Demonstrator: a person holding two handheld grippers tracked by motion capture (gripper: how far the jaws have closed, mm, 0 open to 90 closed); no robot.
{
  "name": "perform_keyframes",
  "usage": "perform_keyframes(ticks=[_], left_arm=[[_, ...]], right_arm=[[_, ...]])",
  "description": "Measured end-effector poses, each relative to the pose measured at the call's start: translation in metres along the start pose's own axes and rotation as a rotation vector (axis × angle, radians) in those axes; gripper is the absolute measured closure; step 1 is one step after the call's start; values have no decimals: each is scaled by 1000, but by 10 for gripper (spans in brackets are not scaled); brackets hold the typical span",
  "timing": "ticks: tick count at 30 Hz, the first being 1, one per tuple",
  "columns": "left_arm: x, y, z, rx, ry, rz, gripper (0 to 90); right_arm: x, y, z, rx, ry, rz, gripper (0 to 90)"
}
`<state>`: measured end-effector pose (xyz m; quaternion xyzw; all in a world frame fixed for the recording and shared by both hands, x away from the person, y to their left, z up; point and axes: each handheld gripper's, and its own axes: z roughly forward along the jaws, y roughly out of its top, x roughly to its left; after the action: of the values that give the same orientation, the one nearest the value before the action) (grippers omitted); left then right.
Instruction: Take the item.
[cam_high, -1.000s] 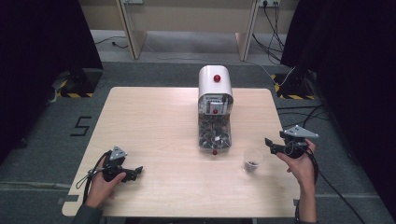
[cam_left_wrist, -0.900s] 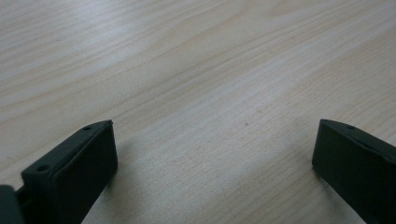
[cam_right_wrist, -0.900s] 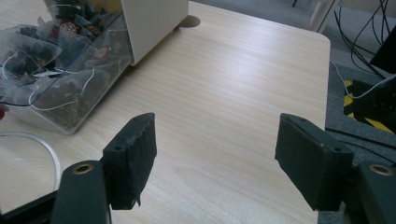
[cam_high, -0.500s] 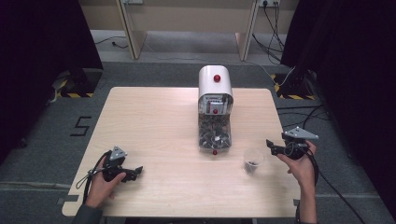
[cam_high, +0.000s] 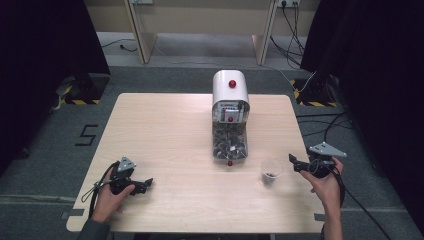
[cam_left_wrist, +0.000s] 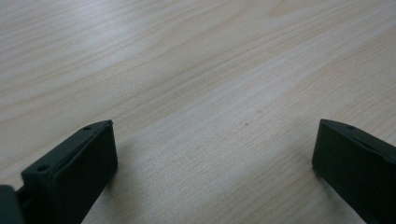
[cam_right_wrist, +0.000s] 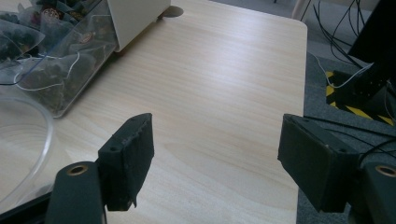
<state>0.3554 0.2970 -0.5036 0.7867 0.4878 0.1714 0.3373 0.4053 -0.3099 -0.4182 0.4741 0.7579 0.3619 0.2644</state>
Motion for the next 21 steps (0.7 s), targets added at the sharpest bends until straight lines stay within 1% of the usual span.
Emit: perform_keyframes(ticks=[2,5,8,10,12,14,15,16,17,18,20,21], left_arm=[[0,0,0,0,0,0,0],[0,0,0,0,0,0,0],[0,0,0,0,0,0,0],[0,0,0,0,0,0,0],[0,0,0,0,0,0,0],[0,0,0,-2,0,0,0],[0,0,0,0,0,0,0],[0,0,0,0,0,0,0],[0,0,0,0,0,0,0],[0,0,0,0,0,0,0],[0,0,0,0,0,0,0],[0,0,0,0,0,0,0]], right_arm=[[3,-1,-3,-2,-4,0,276],[6,-3,-4,-1,5,-6,277],[7,-9,-3,10,27,4,277],[6,-11,-3,13,14,5,277],[5,-16,-8,12,4,20,277],[5,-17,-9,10,3,14,277],[5,-19,-10,12,1,25,277],[6,-21,-12,15,-2,25,277],[6,-23,-12,14,-2,18,277],[8,-26,-13,25,5,23,277],[8,-28,-14,26,4,18,276],[8,-29,-14,26,4,30,277]])
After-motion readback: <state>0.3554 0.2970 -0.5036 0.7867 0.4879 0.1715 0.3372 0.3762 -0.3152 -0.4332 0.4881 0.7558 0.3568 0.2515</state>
